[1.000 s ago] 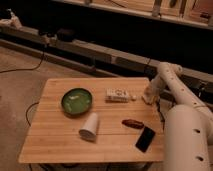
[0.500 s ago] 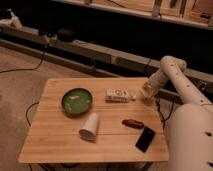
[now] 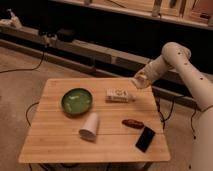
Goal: Place the white sponge in the ceramic bowl
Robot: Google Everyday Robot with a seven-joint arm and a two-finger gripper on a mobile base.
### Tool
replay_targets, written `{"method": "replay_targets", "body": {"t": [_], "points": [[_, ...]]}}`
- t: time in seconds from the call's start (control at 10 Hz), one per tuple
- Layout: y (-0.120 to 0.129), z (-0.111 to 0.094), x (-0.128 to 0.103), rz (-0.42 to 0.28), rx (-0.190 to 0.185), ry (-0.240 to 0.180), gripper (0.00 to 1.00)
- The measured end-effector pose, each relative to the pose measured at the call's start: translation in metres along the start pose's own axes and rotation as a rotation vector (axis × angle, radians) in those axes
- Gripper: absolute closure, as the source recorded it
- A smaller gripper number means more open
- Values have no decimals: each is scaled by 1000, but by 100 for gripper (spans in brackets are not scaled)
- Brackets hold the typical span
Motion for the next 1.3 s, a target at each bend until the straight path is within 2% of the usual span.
{"method": "replay_targets", "body": {"t": [0.2, 0.4, 1.0, 1.2, 1.3], "points": [[4, -5, -75, -154, -19, -133, 100], [12, -9, -101, -225, -31, -174, 100], [10, -8, -107, -235, -30, -188, 100], [0, 9, -158, -314, -47, -327, 100], [-6, 17, -177, -344, -45, -380, 100]]}}
